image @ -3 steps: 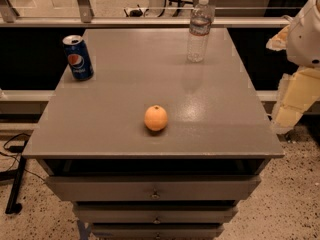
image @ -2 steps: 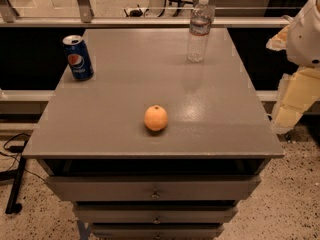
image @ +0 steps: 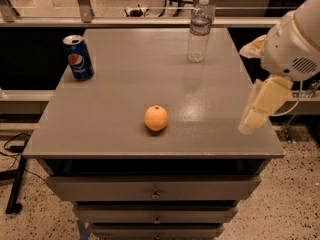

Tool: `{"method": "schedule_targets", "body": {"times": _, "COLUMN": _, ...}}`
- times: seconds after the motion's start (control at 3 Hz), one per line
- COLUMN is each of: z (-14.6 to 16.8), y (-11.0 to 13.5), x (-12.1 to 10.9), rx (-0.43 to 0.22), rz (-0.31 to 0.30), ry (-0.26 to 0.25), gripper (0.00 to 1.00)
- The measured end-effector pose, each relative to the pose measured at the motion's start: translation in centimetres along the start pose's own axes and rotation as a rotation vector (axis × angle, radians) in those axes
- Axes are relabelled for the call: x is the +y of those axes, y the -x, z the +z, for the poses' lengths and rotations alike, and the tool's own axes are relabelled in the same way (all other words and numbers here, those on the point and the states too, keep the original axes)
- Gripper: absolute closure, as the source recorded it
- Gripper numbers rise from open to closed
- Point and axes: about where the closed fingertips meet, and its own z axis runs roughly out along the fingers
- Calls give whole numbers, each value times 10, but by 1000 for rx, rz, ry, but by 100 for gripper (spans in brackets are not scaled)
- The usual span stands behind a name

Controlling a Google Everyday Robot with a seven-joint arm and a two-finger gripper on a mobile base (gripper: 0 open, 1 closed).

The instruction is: Move orange near water bottle

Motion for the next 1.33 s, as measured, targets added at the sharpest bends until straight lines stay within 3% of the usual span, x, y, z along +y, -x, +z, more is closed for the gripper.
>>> {"method": "schedule_targets", "body": {"times": 0.33, "z": 42, "y": 34, "x": 13, "rx": -169, "rz": -43, "ry": 84, "gripper": 0}}
{"method": "schedule_targets", "body": {"times": 1.0, "z": 104, "y": 64, "x": 31, "rx": -312, "rz": -69, "ry": 170, "gripper": 0}}
{"method": "schedule_targets", "body": {"times": 1.33, "z": 118, "y": 76, "x": 31, "rx": -344, "rz": -69, "ry": 186, "gripper": 0}}
